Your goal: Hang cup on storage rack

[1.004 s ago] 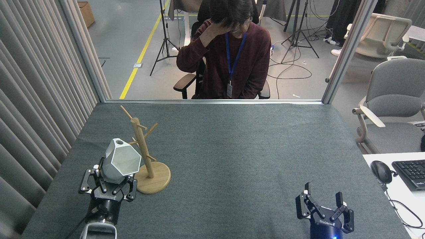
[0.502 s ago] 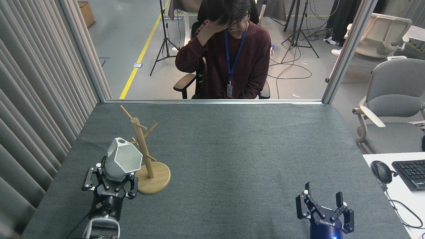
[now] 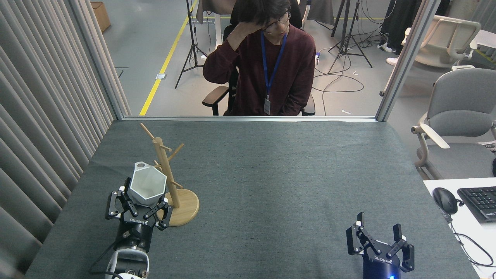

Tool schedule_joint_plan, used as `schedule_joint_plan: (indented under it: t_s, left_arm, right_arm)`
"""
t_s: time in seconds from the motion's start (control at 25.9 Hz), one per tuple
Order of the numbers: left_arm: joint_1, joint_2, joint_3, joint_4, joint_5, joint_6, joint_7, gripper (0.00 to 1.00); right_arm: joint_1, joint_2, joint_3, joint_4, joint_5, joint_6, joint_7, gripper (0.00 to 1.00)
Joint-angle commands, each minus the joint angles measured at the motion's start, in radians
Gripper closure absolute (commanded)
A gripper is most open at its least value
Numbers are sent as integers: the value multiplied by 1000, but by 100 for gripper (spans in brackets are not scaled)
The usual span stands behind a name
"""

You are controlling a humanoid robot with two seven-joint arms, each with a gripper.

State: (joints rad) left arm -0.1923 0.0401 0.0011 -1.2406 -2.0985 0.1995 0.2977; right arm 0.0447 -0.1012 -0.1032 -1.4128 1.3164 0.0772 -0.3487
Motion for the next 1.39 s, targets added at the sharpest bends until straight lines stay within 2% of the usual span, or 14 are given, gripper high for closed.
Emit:
schedule_joint_plan:
  t_s: [0.0, 0.42, 1.04, 1.16, 1.35]
  left_arm:
    - [7, 0, -23, -6, 0, -3, 0, 1]
    - [60, -8, -44, -71, 0, -3, 0, 1]
    - [139, 21, -13, -97, 12, -3, 0, 1]
    - [171, 21, 28, -166, 38, -34, 0, 1]
    - [267, 29, 69, -296, 245, -213, -17, 1]
  right_arm:
    - [0, 0, -1, 0, 0, 1, -1, 2]
    - [-14, 5, -1, 0, -2, 1, -3, 2]
    - [-22, -2, -1, 0, -3, 0, -1, 2]
    - [-22, -6, 0, 0, -3, 0, 1, 2]
    - [-20, -17, 7, -2, -2, -11, 2, 2]
